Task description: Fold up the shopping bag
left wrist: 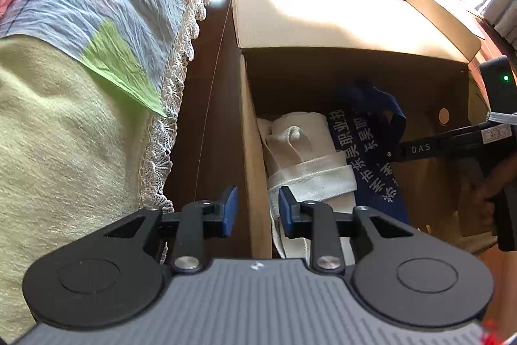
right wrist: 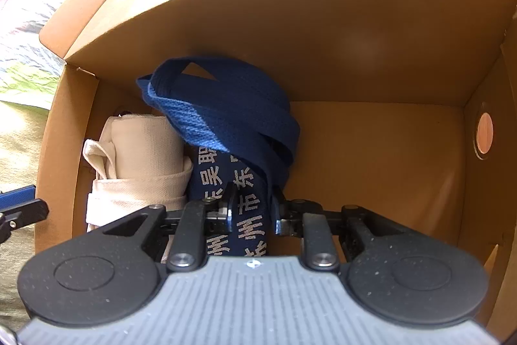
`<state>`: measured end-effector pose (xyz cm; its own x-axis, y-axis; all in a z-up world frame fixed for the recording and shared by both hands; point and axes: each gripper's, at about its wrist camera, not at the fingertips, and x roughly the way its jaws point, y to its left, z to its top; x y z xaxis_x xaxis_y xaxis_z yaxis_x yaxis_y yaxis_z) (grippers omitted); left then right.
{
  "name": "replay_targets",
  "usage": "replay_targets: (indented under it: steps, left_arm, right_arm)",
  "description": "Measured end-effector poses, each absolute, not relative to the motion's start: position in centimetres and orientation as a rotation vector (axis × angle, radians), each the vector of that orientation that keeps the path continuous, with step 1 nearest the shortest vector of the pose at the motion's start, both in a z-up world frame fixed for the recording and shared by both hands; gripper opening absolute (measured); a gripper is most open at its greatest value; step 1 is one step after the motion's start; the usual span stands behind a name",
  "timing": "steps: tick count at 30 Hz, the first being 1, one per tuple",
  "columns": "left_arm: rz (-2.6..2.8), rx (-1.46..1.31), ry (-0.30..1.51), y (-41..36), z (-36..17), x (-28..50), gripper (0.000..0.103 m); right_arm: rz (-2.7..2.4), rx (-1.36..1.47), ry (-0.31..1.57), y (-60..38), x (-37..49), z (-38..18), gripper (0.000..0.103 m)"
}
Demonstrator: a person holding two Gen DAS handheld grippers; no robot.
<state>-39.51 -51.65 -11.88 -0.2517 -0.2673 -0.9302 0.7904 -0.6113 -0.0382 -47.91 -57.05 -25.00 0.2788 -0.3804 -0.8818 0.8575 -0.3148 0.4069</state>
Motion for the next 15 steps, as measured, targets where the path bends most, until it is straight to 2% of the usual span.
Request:
replay_targets:
  steps: [4, 15]
  left_arm:
    - [-1.940, 1.303, 0.651, -51.4, -12.8, -40.4, 0.030]
    - [-1.933, 1.310, 0.629, -51.1, -13.0, -41.1, 0.030]
  right_arm:
    - [-1.373, 1.405, 0.456, -57.3, -46.0, -24.1, 0.019]
    - [-1.400, 1.620, 0.220, -58.0, -40.8, -22.2, 0.019]
